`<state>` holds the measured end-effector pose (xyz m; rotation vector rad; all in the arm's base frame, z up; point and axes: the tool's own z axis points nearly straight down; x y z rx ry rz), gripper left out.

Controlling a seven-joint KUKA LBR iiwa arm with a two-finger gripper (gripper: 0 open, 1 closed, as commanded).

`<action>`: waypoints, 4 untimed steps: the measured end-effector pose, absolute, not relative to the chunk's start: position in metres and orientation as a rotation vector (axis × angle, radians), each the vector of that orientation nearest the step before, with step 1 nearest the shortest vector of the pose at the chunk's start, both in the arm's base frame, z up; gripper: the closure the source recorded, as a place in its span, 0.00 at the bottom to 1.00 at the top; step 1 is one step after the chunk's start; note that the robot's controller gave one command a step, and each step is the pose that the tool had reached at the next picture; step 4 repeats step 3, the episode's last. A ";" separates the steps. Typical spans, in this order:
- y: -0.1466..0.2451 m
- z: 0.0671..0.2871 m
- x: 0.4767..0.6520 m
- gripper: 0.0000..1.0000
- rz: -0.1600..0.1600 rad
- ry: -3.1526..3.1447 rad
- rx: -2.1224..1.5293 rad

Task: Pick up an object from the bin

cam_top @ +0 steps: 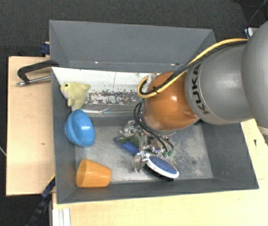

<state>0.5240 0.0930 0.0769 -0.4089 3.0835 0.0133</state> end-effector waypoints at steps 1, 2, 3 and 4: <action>0.095 0.079 0.527 1.00 0.014 3.075 -0.406; 0.084 0.195 0.522 1.00 0.001 3.101 -0.422; 0.069 0.262 0.499 1.00 -0.002 2.994 -0.920; 0.069 0.262 0.499 1.00 -0.002 2.994 -0.920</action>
Offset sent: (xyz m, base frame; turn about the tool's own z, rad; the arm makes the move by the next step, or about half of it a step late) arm 0.0000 0.0000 0.0000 0.0000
